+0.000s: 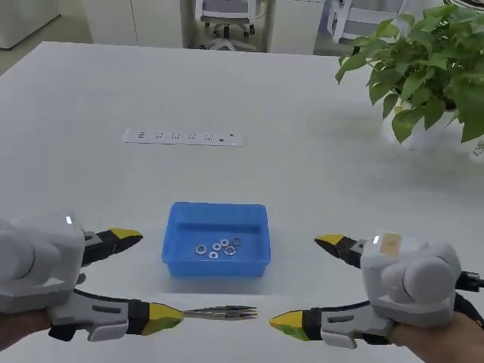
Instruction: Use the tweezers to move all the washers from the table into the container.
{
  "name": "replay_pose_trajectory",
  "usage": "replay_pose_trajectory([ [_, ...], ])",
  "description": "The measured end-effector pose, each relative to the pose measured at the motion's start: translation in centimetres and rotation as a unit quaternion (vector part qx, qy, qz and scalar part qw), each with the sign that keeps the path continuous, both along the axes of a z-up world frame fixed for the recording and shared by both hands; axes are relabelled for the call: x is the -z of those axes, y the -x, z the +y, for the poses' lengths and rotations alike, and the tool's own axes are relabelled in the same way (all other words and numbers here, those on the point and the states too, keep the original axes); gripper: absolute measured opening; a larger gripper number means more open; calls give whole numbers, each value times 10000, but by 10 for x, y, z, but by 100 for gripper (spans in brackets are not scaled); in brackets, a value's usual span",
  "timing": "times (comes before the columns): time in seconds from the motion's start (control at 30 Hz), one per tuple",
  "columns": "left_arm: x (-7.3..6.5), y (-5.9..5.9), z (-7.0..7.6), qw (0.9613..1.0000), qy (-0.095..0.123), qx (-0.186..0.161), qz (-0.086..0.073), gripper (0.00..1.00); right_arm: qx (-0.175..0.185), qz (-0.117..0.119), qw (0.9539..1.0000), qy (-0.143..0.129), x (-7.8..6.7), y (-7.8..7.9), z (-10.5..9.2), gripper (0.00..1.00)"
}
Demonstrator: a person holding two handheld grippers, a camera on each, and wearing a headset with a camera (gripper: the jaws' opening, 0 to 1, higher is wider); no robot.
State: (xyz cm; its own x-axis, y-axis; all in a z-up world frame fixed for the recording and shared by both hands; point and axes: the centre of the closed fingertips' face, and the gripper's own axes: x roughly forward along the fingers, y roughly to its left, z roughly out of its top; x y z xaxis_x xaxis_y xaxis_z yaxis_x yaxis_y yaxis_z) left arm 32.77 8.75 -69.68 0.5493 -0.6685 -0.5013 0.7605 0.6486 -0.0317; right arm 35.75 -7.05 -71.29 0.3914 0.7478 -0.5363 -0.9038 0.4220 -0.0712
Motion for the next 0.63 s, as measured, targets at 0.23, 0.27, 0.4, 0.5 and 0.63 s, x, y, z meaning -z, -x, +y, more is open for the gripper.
replay_pose_trajectory([
  [0.23,-4,5,-4,9998,-36,-112,-138,99,120,-12,9999,-59,-3,5,-11,100],
  [0.27,-4,4,-3,9998,-2,-146,-148,99,123,-6,9999,-55,-2,5,-11,100],
  [0.4,-4,4,-1,9995,11,-222,-212,99,156,38,9998,-73,-3,7,-12,100],
  [0.5,-3,4,1,9995,7,-263,-198,99,182,34,9998,-67,-5,7,-12,100],
  [0.63,-1,4,2,9994,9,-296,-194,99,199,43,9998,-62,-4,8,-13,100],
])
